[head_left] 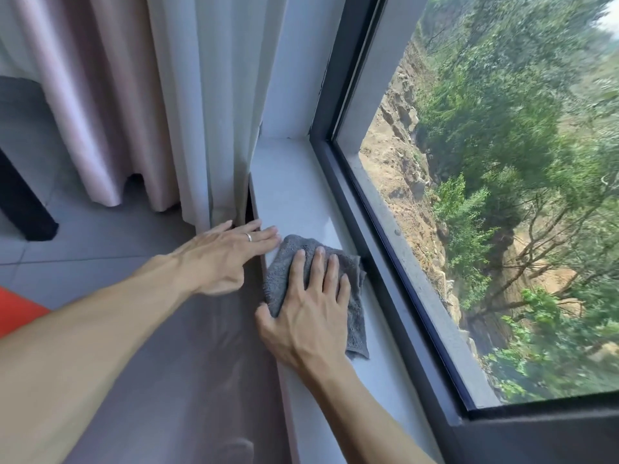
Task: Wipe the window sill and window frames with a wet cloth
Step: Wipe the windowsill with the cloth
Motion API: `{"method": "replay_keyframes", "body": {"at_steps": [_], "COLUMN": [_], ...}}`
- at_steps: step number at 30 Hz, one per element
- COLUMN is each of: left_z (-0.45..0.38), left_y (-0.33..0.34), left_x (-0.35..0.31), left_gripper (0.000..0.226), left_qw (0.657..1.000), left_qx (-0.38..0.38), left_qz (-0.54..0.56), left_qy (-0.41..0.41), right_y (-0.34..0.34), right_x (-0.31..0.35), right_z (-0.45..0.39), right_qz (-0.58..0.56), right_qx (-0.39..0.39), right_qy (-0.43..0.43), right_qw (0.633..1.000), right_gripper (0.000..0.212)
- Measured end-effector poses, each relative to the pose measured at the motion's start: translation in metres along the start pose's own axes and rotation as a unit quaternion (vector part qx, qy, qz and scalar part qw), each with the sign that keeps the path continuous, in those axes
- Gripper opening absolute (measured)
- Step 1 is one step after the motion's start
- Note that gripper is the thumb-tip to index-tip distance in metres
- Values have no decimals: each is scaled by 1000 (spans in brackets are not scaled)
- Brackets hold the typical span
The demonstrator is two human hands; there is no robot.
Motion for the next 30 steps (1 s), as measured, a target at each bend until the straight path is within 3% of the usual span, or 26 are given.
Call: {"method": "replay_keyframes", "body": {"at_steps": [7,13,19,25,30], "left_z": [-8,-24,-55,-57,-59], "left_y": [7,6,1,-4,-4], "left_x": [18,27,36,45,53], "left_gripper": [91,89,88,91,93], "left_qw": [1000,998,999,1000,998], "left_qx": [-12,-47,-19,-9,-20], "left_qz": [7,-14,-34,-4,54], "left_qy": [-11,-36,-17,5,6], "right_y": [18,3,28,7,31], "right_x": [19,-10,-21,-19,-14], "right_z": [-62,-24,-116,-56,-129], "right_qz": [-7,2,0,44,41], "right_qx": [18,15,35,50,42], "right_qy": [56,-7,-13,-27,-5], "right_qw": [998,1000,999,997,998], "right_gripper": [99,90,87,85,83]}}
Point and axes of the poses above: each hand's wrist, its own z-axis away from the middle knuckle, its own y-axis out of the palm, x = y × z, the point moved 3 cm from there along -z, towards the middle knuckle, and after that the axes turned 15 degrees about -x, right-handed, at the moved point
